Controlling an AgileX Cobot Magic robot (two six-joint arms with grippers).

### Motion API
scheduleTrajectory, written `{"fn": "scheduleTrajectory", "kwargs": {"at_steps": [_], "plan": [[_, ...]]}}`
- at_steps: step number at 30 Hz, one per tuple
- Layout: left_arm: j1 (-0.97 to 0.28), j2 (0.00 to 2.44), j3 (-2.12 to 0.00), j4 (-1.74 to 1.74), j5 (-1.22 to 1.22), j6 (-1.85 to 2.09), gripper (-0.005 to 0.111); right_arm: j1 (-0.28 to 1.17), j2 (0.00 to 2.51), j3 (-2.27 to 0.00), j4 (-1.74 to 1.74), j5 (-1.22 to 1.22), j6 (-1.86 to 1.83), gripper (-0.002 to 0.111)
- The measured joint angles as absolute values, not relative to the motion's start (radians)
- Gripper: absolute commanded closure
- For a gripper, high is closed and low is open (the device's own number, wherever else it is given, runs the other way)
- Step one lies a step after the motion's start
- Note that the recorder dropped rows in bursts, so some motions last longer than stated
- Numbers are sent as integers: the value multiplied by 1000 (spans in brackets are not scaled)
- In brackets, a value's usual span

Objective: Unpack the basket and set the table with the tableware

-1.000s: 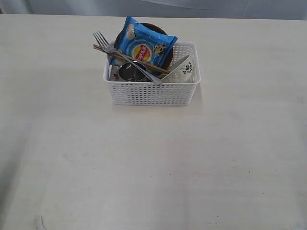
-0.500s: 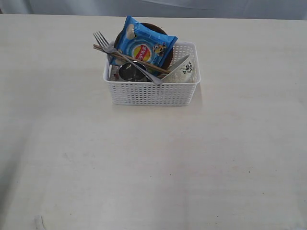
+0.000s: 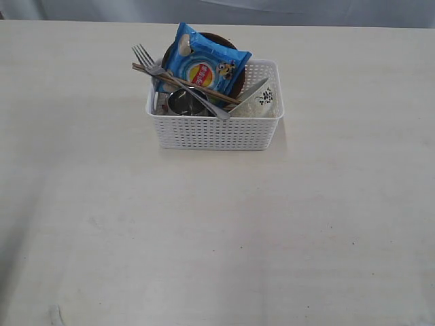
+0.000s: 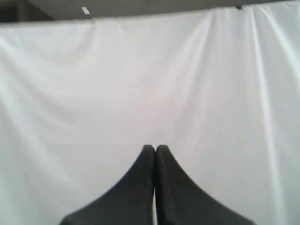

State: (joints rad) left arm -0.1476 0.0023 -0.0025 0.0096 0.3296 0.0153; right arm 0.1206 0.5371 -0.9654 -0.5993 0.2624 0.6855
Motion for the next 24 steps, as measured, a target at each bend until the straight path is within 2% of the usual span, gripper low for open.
{"fn": "scheduleTrajectory", "kwargs": {"at_steps": [4, 6, 8, 12, 20, 24], "plan": [[-148, 2, -2, 10, 330, 15, 107, 121, 720, -1053, -599, 567, 443, 107], [-148, 2, -2, 10, 330, 15, 107, 121, 815, -1092, -578, 736, 379, 100], [-148, 2, -2, 10, 330, 15, 107, 121, 896, -1118, -512, 855, 339, 88], [-148, 2, -2, 10, 330, 15, 107, 121, 1042, -1148, -235, 980, 164, 71], [-148, 2, -2, 10, 330, 15, 107, 142, 1253, -1150, 360, 1115, -205, 70], [-148, 2, -2, 10, 330, 15, 107, 275, 1306, -1155, 395, 1117, -269, 70]]}}
